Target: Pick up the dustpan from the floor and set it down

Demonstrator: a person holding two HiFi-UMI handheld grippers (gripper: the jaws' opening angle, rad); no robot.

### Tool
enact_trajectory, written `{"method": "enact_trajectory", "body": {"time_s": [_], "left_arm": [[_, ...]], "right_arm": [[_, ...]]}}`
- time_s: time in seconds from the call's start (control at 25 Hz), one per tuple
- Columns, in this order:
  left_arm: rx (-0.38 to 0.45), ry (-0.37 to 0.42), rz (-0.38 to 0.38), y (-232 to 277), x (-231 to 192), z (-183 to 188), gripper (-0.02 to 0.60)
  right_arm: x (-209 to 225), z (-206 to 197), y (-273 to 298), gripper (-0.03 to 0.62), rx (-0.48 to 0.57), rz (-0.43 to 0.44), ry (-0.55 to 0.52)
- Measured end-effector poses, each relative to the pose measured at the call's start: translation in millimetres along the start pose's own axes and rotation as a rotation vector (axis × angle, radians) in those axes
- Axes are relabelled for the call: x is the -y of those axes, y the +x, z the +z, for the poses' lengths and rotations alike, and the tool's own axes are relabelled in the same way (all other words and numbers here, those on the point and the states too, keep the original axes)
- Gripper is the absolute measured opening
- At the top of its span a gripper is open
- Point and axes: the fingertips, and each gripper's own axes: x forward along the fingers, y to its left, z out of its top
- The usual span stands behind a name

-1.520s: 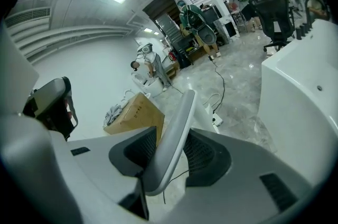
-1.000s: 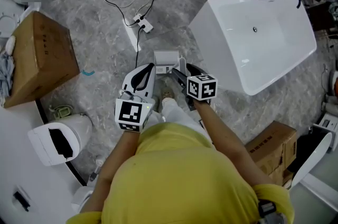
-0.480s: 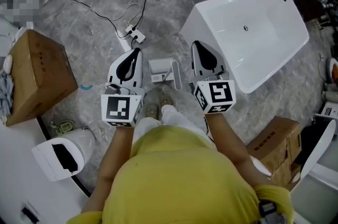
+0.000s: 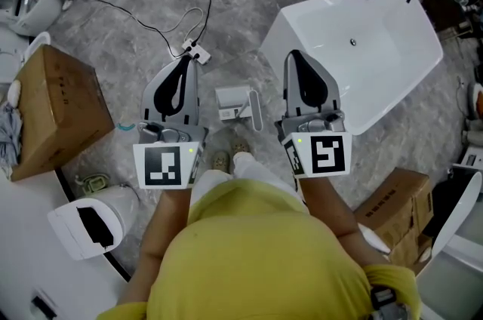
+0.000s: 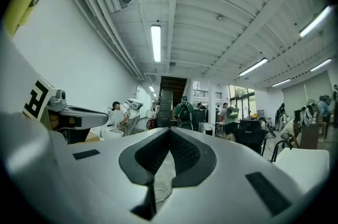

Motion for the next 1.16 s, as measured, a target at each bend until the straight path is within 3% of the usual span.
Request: {"method": "enact_trajectory", "body": {"time_s": [0.4, 0.56, 1.16], "left_arm": [[0.021, -0.004, -0.009, 3, 2, 5, 0.002], [-0.018, -0.005, 0.002, 4, 1, 0, 0.002], [-0.019, -0.017, -0.021, 0, 13, -2, 0.002]], "right_arm": [[4, -2, 3, 0.009, 0.004, -0.007, 0.014], [6, -4, 2, 0.009, -0.007, -0.010, 0.021], [13, -11, -12, 0.009, -0.036, -0.028, 0.019]]}}
